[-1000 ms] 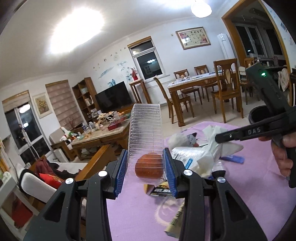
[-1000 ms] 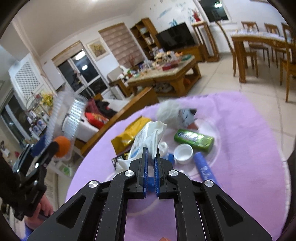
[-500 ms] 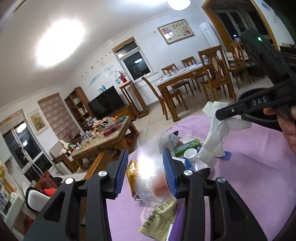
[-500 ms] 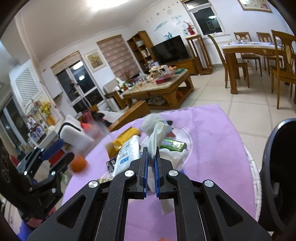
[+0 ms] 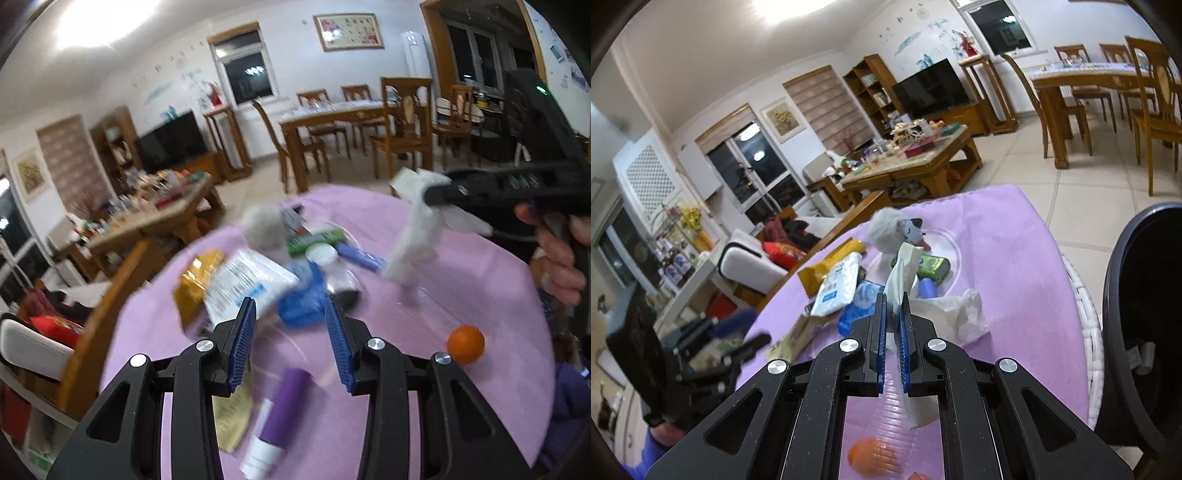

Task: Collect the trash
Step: 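Grasp the fallen orange with the left tool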

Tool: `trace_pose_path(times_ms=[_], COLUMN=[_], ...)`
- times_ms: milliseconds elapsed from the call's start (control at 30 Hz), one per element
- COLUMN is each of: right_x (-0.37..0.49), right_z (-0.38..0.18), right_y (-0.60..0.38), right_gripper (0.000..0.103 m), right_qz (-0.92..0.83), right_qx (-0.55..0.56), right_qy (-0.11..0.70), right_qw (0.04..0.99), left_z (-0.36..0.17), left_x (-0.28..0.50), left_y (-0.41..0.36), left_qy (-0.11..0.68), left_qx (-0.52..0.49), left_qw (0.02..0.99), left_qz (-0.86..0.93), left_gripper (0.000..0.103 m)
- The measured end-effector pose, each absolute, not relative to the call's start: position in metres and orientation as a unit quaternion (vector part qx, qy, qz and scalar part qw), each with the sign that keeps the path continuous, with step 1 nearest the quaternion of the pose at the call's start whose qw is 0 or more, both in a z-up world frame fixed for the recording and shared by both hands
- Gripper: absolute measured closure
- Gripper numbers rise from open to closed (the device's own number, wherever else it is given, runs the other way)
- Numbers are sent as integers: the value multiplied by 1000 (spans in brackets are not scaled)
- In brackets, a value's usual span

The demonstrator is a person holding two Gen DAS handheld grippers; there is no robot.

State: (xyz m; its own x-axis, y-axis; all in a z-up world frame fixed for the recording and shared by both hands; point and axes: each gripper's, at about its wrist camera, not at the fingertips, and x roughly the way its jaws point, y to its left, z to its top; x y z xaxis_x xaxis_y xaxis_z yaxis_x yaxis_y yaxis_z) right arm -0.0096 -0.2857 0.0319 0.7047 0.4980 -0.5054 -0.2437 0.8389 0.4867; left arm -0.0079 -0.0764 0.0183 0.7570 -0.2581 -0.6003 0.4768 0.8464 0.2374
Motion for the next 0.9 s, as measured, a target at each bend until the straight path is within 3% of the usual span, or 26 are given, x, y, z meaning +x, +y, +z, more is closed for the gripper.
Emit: trace_pose_path(times_ms=[267, 467, 900], right_x=[2, 1, -4], right_z=[20, 30, 21], right_y=[-280, -280, -284], right_gripper=[96, 96, 96], right_qz=[200, 197, 206], right_qx=[201, 203, 206], right_qy=[348, 335, 346], right_qw=[894, 899, 892], left_z=[-12, -29, -57], left_x=[-30, -50, -44], left_y=[-95, -143, -159], left_qy=[356, 345, 418], left_qx=[153, 226, 198], left_qw=[868, 845, 792], left_qz=[-310, -341, -397], left_gripper=[63, 62, 64])
